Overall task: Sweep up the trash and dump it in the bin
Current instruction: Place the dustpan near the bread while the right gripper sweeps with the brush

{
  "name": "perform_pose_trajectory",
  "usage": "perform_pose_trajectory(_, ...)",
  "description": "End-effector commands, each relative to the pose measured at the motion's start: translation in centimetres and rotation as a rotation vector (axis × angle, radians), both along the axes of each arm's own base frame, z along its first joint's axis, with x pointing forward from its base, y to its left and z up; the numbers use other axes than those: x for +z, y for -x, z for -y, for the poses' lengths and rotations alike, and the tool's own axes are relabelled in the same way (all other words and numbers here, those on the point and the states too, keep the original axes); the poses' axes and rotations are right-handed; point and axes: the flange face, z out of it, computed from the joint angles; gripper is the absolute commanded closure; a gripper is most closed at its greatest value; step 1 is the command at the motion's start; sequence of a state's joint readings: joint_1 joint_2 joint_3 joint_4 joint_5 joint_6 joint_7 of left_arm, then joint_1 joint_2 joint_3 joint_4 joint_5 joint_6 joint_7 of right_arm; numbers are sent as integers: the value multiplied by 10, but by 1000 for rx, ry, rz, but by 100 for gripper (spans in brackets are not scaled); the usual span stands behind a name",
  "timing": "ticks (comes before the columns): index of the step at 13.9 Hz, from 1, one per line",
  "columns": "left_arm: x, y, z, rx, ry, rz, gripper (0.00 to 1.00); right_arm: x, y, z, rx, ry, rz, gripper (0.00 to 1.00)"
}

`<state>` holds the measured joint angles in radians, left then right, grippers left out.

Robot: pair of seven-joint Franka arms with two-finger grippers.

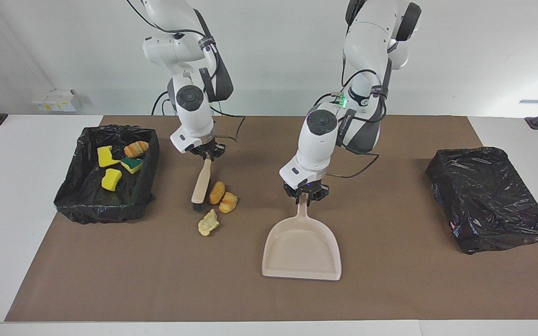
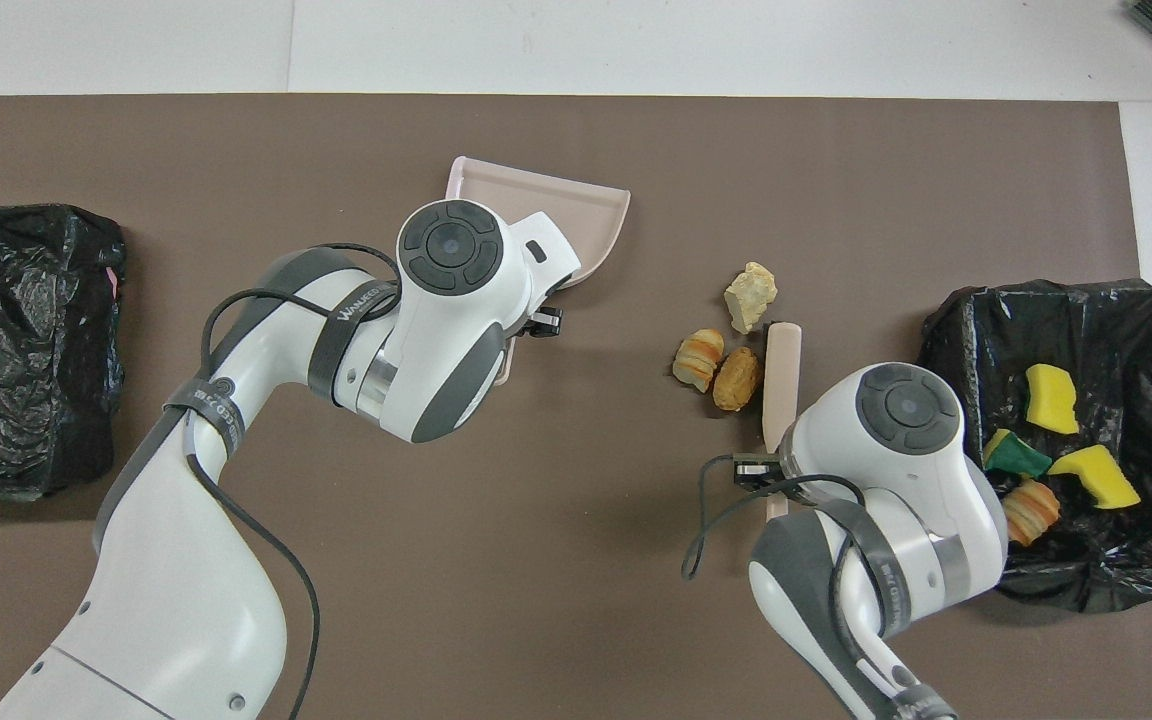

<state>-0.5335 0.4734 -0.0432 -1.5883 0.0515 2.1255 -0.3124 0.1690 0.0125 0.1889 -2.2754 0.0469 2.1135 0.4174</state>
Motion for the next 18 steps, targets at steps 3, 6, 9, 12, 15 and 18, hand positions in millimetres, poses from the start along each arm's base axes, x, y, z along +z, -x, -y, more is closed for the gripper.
perform_pose_trajectory(3,67,-3,-52,-350,-95,-11,100,29,-33,-45,58,-62,-29,100)
perform_pose_trajectory(6,100,-8,-100,-472,-114,-41,100,52,-41,-37,55,-54,-40,100)
perform_pose_trajectory(9,139,-3,-162,-645,-128,-81,100,57,-48,-4,6,-26,-56,100)
perform_pose_trajectory(12,131,7,-198,-838,-156,-135,100,46,-61,56,109,50,-52,100)
perform_pose_trajectory(15,116,24,-219,-972,-169,-170,100,18,-72,64,235,146,-74,100)
perform_pose_trajectory(18,93,47,-219,-993,-170,-145,100,1,-86,57,286,157,-102,100)
